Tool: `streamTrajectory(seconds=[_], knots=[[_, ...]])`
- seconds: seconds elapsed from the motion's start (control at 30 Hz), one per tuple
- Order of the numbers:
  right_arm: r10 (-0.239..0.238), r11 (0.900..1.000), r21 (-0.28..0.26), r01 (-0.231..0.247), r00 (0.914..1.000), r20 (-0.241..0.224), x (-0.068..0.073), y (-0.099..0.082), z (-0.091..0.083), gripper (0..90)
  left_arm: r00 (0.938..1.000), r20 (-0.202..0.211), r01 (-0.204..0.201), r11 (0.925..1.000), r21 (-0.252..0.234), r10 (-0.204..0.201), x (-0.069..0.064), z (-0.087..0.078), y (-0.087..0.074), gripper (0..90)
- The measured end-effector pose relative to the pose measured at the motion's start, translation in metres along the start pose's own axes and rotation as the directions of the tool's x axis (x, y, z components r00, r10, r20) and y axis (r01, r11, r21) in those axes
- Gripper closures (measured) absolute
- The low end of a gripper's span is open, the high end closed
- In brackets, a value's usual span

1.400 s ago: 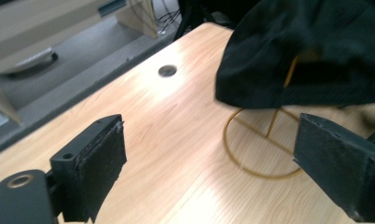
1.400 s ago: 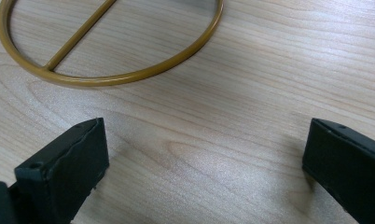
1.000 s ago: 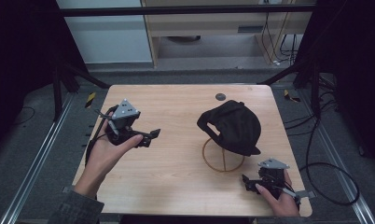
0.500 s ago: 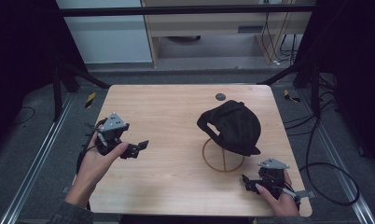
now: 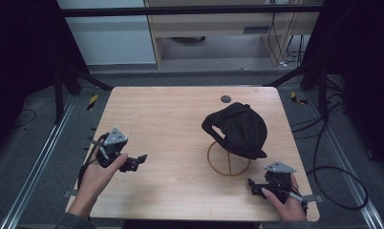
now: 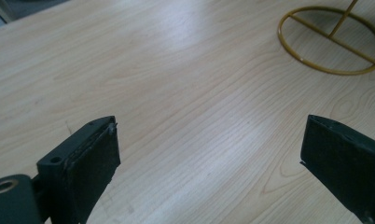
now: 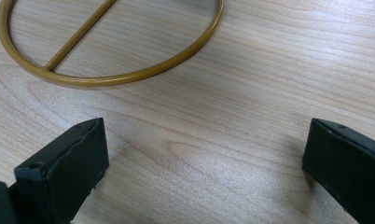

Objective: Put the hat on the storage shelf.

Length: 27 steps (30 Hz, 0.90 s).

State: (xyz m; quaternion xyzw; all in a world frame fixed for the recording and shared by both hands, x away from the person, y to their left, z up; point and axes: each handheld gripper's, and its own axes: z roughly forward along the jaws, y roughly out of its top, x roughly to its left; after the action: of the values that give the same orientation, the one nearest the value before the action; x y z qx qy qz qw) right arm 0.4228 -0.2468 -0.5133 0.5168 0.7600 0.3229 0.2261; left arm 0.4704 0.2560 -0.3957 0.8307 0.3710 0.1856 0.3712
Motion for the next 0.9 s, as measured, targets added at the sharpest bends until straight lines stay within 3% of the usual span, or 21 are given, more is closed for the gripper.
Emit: streamTrajectory(seconds=[0.47, 0.9], knots=[[0.0, 1.0, -0.001, 0.0, 1.0, 0.001, 0.0, 0.0, 0.0, 0.4, 0.999, -0.037, 0.027, 0.9982, 0.053, -0.025, 0.011, 0.01, -0.032, 4.5], [-0.001, 1.0, -0.001, 0.001, 1.0, 0.001, 0.0, 0.0, 0.0, 0.4, 0.9967, -0.055, 0.062, 0.996, 0.064, -0.059, 0.019, 0.021, -0.055, 4.5]])
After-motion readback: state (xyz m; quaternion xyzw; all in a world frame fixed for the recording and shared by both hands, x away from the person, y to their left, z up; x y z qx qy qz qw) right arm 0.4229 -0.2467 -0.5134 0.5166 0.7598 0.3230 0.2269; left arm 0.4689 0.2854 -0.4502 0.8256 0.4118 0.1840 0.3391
